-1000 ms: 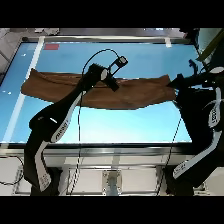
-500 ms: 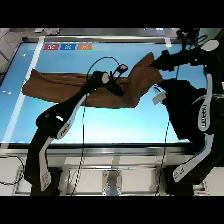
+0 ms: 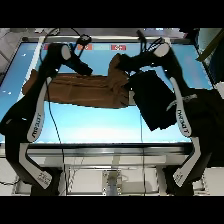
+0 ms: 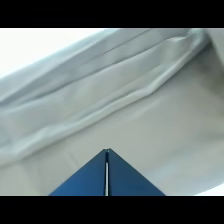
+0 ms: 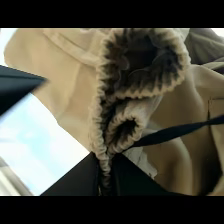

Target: Fold the clothes and pants, and hang the long-sleeved shirts on hangers.

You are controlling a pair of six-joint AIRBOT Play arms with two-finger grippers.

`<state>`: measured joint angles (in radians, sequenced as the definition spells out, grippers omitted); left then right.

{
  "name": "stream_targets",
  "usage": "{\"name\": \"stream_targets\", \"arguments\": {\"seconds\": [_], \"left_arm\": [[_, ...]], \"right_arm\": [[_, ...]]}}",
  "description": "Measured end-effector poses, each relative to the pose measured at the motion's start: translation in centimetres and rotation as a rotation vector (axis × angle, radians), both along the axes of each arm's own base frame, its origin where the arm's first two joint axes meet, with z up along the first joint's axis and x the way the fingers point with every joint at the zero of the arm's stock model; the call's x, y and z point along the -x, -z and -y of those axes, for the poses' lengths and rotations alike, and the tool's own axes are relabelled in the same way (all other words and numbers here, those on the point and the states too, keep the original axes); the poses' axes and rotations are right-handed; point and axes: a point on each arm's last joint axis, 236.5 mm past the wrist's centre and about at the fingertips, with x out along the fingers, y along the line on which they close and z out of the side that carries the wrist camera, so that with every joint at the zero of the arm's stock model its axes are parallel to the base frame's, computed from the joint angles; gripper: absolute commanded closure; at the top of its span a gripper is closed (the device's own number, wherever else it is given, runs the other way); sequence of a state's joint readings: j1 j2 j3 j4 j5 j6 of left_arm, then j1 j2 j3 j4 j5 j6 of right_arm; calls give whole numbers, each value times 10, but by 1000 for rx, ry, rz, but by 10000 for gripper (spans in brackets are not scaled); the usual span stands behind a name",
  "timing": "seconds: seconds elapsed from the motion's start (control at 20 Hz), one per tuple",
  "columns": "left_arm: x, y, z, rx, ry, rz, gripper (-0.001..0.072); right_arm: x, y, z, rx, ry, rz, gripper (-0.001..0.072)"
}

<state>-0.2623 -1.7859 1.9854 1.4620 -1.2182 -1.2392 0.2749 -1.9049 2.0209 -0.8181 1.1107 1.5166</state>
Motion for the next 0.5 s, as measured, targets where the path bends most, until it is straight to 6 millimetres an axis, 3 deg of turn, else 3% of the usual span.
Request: {"name": "stream_targets", "arguments": {"seconds": [0.15, 0.2, 0.3, 0.4, 0.5], "left_arm": [[4, -10, -26, 13, -46, -24, 699], [5, -11, -32, 17, -59, -30, 699], [7, -14, -40, 23, -74, -37, 698], [7, -14, -46, 23, -84, -44, 699], [8, -14, -48, 26, -88, -50, 698]], "right_arm": [[5, 32, -50, 13, -22, 9, 684], [5, 40, -64, 9, -19, 19, 631], [4, 48, -89, -24, -6, 34, 147], [1, 47, -103, -62, 11, 48, 114], [-7, 43, -98, -71, 21, 59, 115]]}}
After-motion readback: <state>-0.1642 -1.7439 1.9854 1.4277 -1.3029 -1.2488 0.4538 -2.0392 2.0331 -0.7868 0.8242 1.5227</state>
